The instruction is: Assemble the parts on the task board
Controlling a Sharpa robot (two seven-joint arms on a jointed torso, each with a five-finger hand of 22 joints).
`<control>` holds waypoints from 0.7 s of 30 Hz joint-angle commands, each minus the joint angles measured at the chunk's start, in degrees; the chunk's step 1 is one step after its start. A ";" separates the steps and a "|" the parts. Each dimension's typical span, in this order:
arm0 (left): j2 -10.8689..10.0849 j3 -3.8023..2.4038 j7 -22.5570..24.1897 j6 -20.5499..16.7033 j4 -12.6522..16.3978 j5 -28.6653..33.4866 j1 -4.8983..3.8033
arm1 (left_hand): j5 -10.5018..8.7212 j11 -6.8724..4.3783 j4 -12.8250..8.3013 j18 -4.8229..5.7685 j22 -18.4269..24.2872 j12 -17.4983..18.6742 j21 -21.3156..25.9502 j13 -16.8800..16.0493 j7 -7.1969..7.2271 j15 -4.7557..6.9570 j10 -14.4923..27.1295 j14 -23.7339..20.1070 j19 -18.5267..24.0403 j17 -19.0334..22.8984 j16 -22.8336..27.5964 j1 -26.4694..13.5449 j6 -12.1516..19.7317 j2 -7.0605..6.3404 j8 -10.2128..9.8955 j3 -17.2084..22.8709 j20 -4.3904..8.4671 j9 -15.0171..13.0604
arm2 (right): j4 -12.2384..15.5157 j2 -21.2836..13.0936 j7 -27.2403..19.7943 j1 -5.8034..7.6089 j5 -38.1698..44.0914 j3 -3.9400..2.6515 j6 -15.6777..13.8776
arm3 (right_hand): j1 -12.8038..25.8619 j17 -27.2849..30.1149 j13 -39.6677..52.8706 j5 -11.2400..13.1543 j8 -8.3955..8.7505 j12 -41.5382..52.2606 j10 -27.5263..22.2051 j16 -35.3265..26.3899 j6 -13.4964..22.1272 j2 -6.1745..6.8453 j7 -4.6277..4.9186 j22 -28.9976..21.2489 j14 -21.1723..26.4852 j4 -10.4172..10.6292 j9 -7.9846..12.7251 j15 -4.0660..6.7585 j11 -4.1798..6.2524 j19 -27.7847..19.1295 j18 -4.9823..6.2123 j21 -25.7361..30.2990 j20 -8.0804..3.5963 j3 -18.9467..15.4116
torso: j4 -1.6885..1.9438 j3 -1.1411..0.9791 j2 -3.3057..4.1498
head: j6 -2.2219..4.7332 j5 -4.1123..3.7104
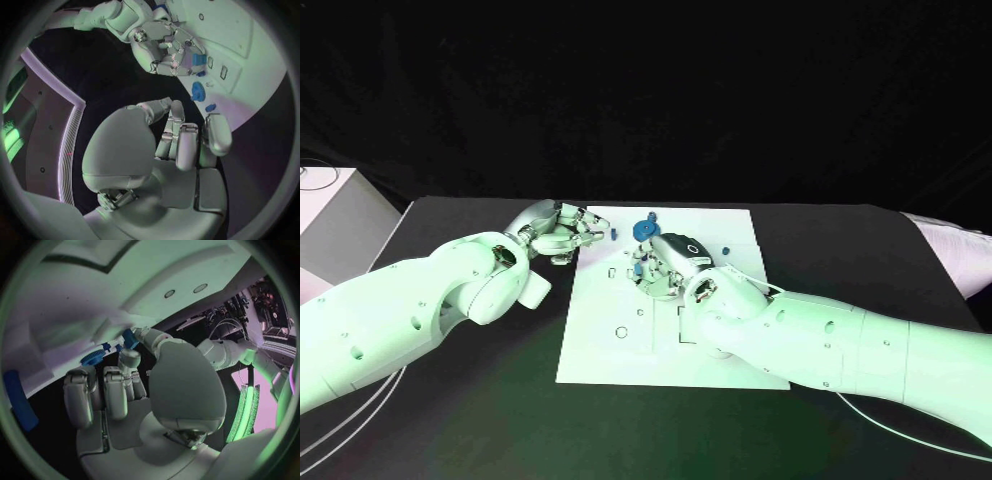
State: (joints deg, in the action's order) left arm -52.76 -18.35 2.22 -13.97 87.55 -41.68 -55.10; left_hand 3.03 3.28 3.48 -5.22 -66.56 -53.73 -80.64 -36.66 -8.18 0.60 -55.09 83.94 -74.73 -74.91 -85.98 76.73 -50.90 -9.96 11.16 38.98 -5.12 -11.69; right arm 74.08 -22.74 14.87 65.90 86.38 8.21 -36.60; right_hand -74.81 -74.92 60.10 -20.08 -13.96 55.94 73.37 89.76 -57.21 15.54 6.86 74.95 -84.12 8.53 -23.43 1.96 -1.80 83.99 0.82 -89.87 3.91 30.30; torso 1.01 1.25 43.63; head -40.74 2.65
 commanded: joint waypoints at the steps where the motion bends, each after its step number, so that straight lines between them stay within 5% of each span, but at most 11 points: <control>1: 0.09 -0.05 0.16 0.82 0.07 0.27 -0.02 | 0.04 -0.07 0.14 0.27 -0.06 -0.11 0.15 0.06 -0.34 -0.25 0.46 1.94 0.04 -7.09 0.14 -0.38 0.13 -0.26 -0.21 0.36 -0.32 0.06 | 0.05 0.07 0.11 -0.05 0.90 0.03 0.88 | 0.37 -14.63 -0.09 0.36 -0.31 -0.18 0.13 0.07 -0.25 0.38 -0.14 15.05 -5.77 -0.20 -0.04 0.11 -0.04 6.01 -0.82 -0.13 0.06 -0.13 | -0.03 0.00 -0.01 | -0.05 -0.01; 13: 0.08 -0.05 0.08 0.92 0.06 0.26 -0.02 | 0.04 -0.05 0.14 0.25 -0.04 -0.15 0.15 0.13 -0.35 -0.28 0.49 1.92 0.07 -7.05 0.17 -0.47 0.05 -0.27 -0.24 0.37 -0.39 0.07 | -0.16 0.12 -0.17 -0.05 0.64 0.03 1.34 | 0.81 -14.65 -0.67 0.65 -0.02 -1.05 -0.61 0.08 0.21 0.62 0.02 15.05 -5.78 -0.11 0.10 0.07 -0.15 6.01 -0.82 -0.13 0.05 -0.41 | -0.01 0.01 -0.01 | -0.15 -0.06; 21: 0.07 -0.04 0.03 0.99 0.04 0.26 -0.02 | 0.04 -0.05 0.14 0.25 -0.04 -0.15 0.15 0.13 -0.35 -0.28 0.49 1.92 0.07 -7.05 0.17 -0.47 0.05 -0.27 -0.24 0.37 -0.39 0.07 | -0.23 0.18 -0.33 -0.05 0.45 0.03 1.38 | 1.54 -14.66 -0.88 1.02 1.75 -1.80 -1.69 0.08 2.75 0.95 0.85 15.05 -5.78 -0.04 0.90 -0.48 -0.85 6.01 -0.82 -0.13 0.42 -1.21 | -0.01 0.03 -0.03 | -0.21 -0.14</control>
State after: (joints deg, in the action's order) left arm -52.78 -18.35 2.11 -13.81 87.51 -41.68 -55.10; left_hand 3.03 3.28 3.64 -5.22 -66.55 -53.73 -80.64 -36.59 -8.18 0.59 -55.09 83.94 -74.73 -74.91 -85.97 76.73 -50.90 -9.96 11.16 39.14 -5.12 -11.69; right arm 73.84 -22.63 14.88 65.89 86.46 8.22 -36.06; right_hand -73.75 -74.91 59.26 -19.27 -12.55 54.37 72.01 89.76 -54.71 16.60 7.71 74.93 -83.92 8.55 -22.58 1.76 -2.53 83.99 0.82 -89.87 3.91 29.49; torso 1.00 1.25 43.62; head -40.92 2.54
